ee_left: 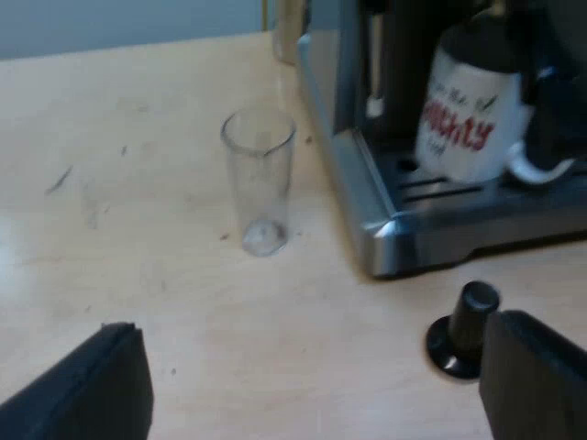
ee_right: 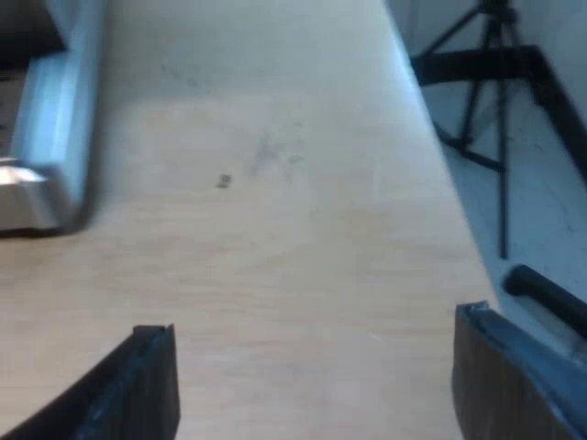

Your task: Remove mug from coffee machine

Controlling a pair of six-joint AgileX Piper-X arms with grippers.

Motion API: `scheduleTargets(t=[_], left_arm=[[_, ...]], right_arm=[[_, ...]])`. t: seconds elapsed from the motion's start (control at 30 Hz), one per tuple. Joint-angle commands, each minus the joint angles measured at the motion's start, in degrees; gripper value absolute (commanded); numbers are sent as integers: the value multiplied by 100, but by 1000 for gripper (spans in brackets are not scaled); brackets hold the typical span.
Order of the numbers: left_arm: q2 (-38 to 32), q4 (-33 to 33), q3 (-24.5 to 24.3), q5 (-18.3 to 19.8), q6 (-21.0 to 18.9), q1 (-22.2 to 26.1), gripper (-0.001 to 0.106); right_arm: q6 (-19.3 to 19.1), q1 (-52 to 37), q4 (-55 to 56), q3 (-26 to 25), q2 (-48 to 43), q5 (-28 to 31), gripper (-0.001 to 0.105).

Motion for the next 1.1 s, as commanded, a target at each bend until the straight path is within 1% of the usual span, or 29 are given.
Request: scheduleTargets(t=[0.03, 0.1, 0.13, 0.17, 0.23, 0.27, 0.37, 0.47, 0.53, 0.67, 0.73, 0.83, 0.97, 1.1], left_arm=[[248, -82, -251, 21, -68, -193, 87], [487, -82, -412, 21, -43, -331, 87], [720, -82, -595, 21, -44, -454, 87], [745, -92, -595, 21, -44, -467, 87], [1049, -227, -751, 43, -44, -648, 87], [1107, -260, -774, 58, -44, -693, 87], [1384, -631, -803, 116, -44, -960, 87], [1567, -868, -803, 185, 17, -1180, 87], [1673, -1022, -803, 243, 64, -1303, 87], [1825, -1225, -803, 241, 77, -1486, 87], [1989, -1388, -803, 344, 78, -1623, 87], [2126, -1420, -803, 369, 78, -1670, 87], [2306, -1460, -803, 369, 78, -1668, 87], [2392, -1494, -803, 372, 78, -1668, 87]], right_arm=[[-94, 87, -34, -243, 254, -234, 64], [-94, 167, -34, -364, 458, -270, 64], [-94, 227, -34, -454, 594, -270, 64], [-94, 246, -34, -485, 616, -270, 64], [-114, 374, -34, -665, 885, -304, 64], [-114, 419, -34, -707, 970, -315, 64], [-221, 606, -80, -917, 1314, -578, 64], [-219, 761, -119, -1058, 1564, -668, 64], [-219, 863, -144, -1105, 1703, -746, 64], [-219, 1060, -323, -1105, 1881, -913, 64], [-219, 1263, -559, -1105, 2037, -941, 64], [-219, 1392, -703, -1105, 2126, -941, 64], [-219, 2066, -1195, -1105, 2566, -921, 64], [-197, 2590, -1480, -1105, 2913, -659, 64]])
